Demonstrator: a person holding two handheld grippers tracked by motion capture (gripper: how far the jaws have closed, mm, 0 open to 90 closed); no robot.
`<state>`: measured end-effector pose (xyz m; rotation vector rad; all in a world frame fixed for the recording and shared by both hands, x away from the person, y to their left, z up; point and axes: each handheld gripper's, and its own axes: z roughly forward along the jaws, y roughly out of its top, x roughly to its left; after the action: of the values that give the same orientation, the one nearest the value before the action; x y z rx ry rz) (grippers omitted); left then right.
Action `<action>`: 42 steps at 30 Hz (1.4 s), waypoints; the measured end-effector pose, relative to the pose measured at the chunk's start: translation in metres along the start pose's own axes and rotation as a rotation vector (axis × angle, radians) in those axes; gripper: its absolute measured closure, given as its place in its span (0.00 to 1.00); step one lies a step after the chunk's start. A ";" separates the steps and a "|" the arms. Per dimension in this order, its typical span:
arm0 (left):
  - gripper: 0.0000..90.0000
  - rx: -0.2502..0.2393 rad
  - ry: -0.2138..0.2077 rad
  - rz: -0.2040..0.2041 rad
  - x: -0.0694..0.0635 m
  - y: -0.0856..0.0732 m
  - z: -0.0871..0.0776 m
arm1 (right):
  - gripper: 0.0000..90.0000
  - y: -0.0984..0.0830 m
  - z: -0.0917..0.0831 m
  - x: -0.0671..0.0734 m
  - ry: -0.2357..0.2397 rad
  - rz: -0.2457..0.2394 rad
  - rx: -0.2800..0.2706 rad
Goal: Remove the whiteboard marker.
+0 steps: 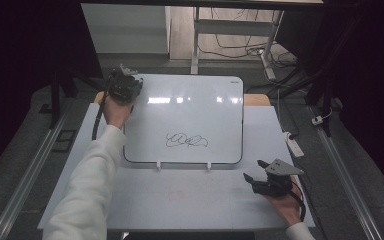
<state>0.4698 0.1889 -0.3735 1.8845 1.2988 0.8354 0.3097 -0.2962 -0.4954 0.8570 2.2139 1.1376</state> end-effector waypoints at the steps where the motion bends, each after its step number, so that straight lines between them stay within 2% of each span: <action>1: 0.90 0.002 0.000 -0.002 0.000 0.000 0.000 | 0.31 0.000 0.000 0.000 -0.001 0.000 0.000; 6: 0.90 0.000 -0.031 0.004 0.002 0.000 -0.009 | 0.31 -0.001 -0.001 -0.002 -0.005 0.006 -0.003; 8: 0.90 -0.012 -0.043 0.027 0.000 0.000 -0.019 | 0.31 -0.001 -0.001 -0.002 -0.005 0.011 -0.008; 12: 0.90 -0.078 -0.094 0.065 -0.005 -0.007 -0.046 | 0.31 -0.001 -0.003 -0.002 -0.004 0.014 -0.017; 18: 0.90 -0.148 -0.195 0.085 -0.020 -0.032 -0.083 | 0.31 -0.002 -0.002 0.000 0.005 0.022 -0.045; 20: 0.90 -0.171 -0.253 0.063 -0.025 -0.043 -0.091 | 0.31 0.000 -0.001 0.001 0.016 0.029 -0.052; 23: 0.90 -0.190 -0.318 0.054 -0.034 -0.060 -0.099 | 0.31 0.005 0.000 0.004 0.046 0.038 -0.057; 24: 0.90 -0.193 -0.345 0.050 -0.037 -0.065 -0.101 | 0.32 0.009 0.002 0.007 0.074 0.032 -0.053; 27: 0.90 -0.198 -0.412 0.045 -0.050 -0.079 -0.103 | 0.33 0.017 0.006 0.014 0.118 0.038 -0.052; 28: 0.90 -0.198 -0.431 0.045 -0.055 -0.082 -0.103 | 0.33 0.017 0.006 0.014 0.118 0.038 -0.052; 31: 0.90 -0.194 -0.490 0.059 -0.073 -0.089 -0.101 | 0.34 0.028 0.012 0.024 0.160 0.042 -0.064; 33: 0.90 -0.193 -0.523 0.079 -0.087 -0.091 -0.100 | 0.34 0.042 0.020 0.036 0.203 0.037 -0.071; 35: 0.90 -0.191 -0.551 0.103 -0.101 -0.092 -0.098 | 0.35 0.047 0.023 0.040 0.218 0.042 -0.075; 37: 0.90 -0.192 -0.578 0.120 -0.116 -0.093 -0.096 | 0.35 0.060 0.032 0.053 0.264 0.055 -0.083; 38: 0.90 -0.194 -0.586 0.131 -0.123 -0.093 -0.096 | 0.35 0.060 0.032 0.053 0.264 0.055 -0.083; 40: 0.90 -0.196 -0.597 0.154 -0.136 -0.093 -0.094 | 0.35 0.068 0.037 0.061 0.293 0.060 -0.082; 42: 0.90 -0.195 -0.615 0.171 -0.146 -0.093 -0.093 | 0.35 0.076 0.041 0.070 0.336 0.093 -0.082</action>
<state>0.3047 0.0913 -0.4165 1.8985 0.6639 0.3882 0.3135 -0.1902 -0.4637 0.7887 2.3904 1.5003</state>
